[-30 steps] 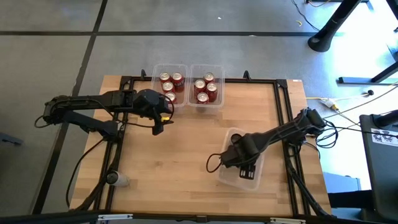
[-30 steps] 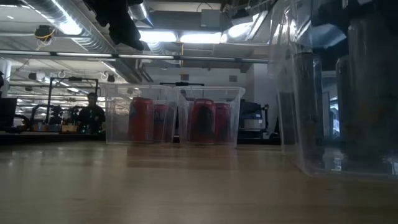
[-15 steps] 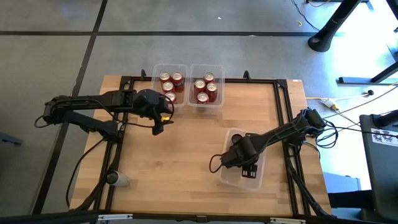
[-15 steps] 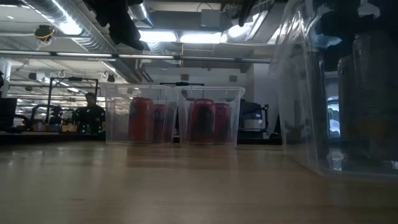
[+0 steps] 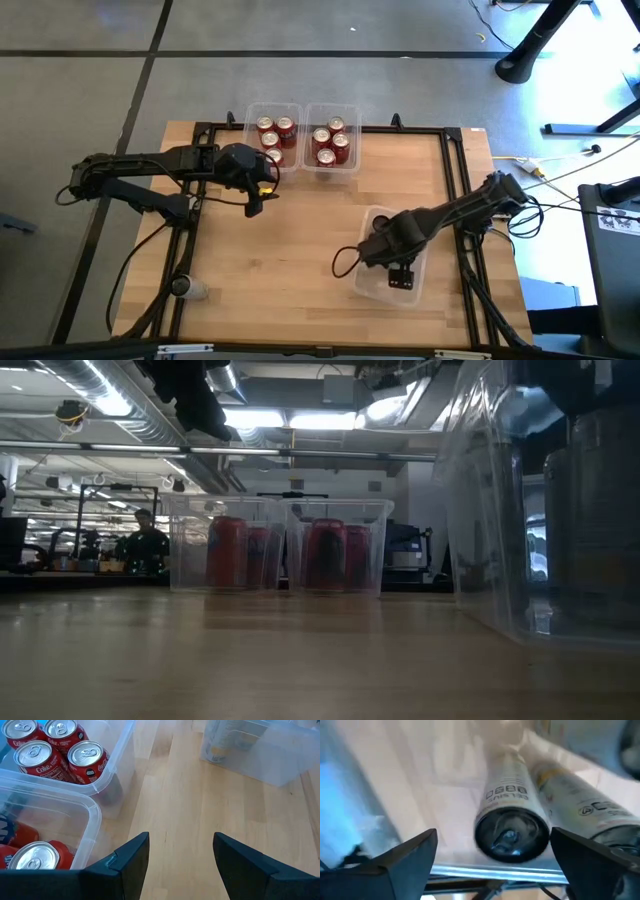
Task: Sort soda cans
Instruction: Put the white-yellow soda can into the bottom transparent bin
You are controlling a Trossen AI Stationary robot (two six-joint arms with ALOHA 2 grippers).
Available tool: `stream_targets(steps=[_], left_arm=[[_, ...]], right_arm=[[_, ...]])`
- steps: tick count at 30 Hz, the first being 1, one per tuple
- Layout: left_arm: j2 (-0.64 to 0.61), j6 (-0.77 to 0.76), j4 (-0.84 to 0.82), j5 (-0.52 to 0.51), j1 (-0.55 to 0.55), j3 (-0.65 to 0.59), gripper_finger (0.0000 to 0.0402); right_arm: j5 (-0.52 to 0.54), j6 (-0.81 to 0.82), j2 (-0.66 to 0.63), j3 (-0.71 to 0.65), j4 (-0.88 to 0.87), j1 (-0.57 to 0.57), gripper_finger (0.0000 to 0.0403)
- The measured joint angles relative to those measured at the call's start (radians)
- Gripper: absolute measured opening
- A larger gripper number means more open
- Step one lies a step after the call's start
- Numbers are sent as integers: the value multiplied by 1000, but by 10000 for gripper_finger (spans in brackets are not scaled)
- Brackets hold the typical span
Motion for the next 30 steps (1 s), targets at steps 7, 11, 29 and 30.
stream_targets(steps=[7,11,29,30], left_arm=[[0,0,1,0,0,0,210],[0,-8,8,0,0,0,210],[1,49,49,0,-14,0,314],[1,39,38,0,-25,2,333]], right_arm=[[229,52,-51,128,1,26,381],[457,86,-65,134,3,75,381],[863,67,-14,132,296,196,381],[878,58,-3,132,305,196,381]])
